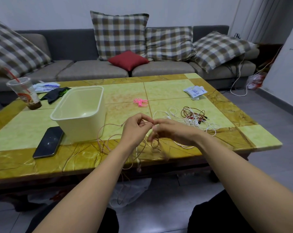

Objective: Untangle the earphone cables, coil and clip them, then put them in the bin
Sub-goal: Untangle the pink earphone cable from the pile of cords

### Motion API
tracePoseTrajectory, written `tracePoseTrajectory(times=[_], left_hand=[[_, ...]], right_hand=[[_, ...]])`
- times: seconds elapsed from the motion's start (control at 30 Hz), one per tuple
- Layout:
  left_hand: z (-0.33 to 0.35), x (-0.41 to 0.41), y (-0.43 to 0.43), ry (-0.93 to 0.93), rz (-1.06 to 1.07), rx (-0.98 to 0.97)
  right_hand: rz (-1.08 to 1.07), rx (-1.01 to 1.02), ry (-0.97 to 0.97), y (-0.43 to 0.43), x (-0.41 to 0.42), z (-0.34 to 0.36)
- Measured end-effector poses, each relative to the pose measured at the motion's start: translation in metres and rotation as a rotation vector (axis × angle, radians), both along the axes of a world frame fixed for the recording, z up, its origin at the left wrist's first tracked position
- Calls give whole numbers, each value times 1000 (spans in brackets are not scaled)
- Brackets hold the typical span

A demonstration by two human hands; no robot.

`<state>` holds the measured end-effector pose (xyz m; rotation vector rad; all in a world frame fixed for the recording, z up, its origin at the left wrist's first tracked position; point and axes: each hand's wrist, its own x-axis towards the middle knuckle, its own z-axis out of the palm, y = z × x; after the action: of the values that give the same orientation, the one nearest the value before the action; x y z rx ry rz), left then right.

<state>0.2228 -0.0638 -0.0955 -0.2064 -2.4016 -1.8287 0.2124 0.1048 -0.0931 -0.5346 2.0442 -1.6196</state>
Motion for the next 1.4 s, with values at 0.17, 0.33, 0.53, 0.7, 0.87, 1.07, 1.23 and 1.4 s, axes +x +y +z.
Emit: tracePoseTrajectory(times=[0.17, 0.33, 0.53, 0.7, 0.87, 1.07, 1.23, 1.4], left_hand=[[0, -6, -16, 9, 298, -33], [-4, -12, -36, -74, 586, -100], [-12, -11, -35, -143, 420, -537], [-12, -5, -21, 8, 168, -922], [-12, 4, -1, 56, -206, -509], [-12, -4, -1, -20, -76, -381], [-9, -5, -5, -21, 85, -199], [-8, -5, -8, -196, 71, -197]], right_hand=[[22, 227, -59, 9, 3, -4], [28, 328, -129, 22, 2, -4], [-64, 226, -28, 18, 4, 2], [-130, 268, 40, 16, 2, 1], [-64, 318, 68, 8, 4, -5], [-141, 339, 27, 19, 1, -6], [-110, 279, 18, 19, 1, -6], [-194, 197, 36, 16, 0, 2]])
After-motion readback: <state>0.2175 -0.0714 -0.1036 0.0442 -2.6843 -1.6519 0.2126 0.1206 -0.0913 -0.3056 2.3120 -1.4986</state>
